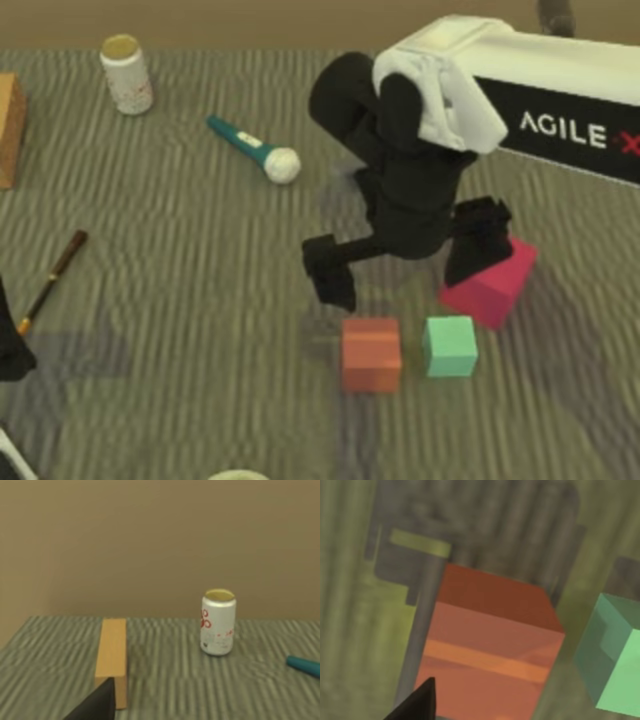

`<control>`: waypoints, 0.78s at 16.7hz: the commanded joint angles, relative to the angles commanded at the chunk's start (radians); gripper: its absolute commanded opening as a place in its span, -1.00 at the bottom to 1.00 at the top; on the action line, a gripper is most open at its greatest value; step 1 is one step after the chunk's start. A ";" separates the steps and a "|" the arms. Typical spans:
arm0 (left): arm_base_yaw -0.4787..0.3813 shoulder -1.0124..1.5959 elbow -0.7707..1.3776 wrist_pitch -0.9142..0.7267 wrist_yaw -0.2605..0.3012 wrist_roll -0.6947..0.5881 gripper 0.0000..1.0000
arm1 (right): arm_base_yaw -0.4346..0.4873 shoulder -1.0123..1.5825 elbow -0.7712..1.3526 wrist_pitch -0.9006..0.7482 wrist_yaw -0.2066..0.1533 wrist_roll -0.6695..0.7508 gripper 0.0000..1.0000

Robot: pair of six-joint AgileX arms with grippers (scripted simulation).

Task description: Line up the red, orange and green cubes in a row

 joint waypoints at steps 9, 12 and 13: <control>0.000 0.000 0.000 0.000 0.000 0.000 1.00 | -0.198 0.013 -0.009 -0.017 -0.011 -0.781 1.00; 0.000 0.000 0.000 0.000 0.000 0.000 1.00 | -0.246 0.001 -0.009 -0.009 -0.011 -0.930 1.00; 0.000 0.000 0.000 0.000 0.000 0.000 1.00 | -0.257 -0.003 -0.009 -0.006 -0.011 -0.959 1.00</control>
